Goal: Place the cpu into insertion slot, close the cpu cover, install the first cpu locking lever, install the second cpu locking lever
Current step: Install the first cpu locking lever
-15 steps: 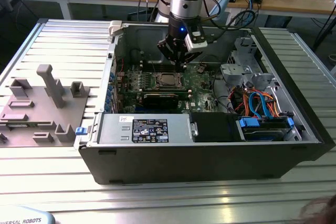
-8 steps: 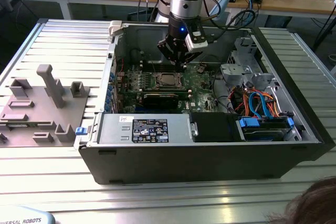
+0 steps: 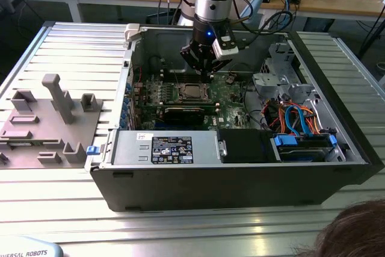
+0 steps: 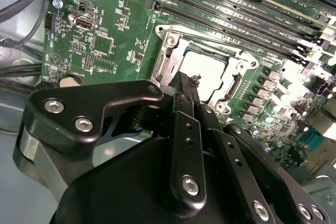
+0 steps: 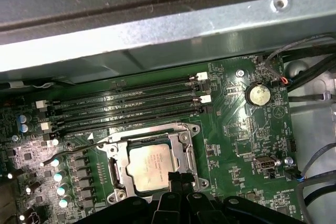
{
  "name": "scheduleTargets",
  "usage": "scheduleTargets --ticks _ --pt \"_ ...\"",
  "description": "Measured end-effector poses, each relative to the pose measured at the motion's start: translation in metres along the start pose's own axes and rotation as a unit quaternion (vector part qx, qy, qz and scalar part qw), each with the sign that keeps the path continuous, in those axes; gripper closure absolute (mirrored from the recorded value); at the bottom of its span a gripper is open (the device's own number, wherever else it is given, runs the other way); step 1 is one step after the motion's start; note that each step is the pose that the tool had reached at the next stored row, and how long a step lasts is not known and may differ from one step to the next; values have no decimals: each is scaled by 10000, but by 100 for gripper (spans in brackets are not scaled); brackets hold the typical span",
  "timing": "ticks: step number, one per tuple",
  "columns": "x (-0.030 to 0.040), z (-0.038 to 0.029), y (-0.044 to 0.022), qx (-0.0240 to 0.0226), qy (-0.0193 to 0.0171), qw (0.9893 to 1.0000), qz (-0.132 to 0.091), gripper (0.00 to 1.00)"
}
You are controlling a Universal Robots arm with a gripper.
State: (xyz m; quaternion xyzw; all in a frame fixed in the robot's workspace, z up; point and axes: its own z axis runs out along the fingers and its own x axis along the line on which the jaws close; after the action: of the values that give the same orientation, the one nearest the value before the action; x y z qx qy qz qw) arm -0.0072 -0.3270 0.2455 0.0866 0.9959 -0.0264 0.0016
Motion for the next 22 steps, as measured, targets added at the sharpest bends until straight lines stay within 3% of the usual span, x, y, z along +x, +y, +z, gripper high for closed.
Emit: scheduleTargets --ticks 22 --pt "0 1 0 -2 -11 9998 -203 89"
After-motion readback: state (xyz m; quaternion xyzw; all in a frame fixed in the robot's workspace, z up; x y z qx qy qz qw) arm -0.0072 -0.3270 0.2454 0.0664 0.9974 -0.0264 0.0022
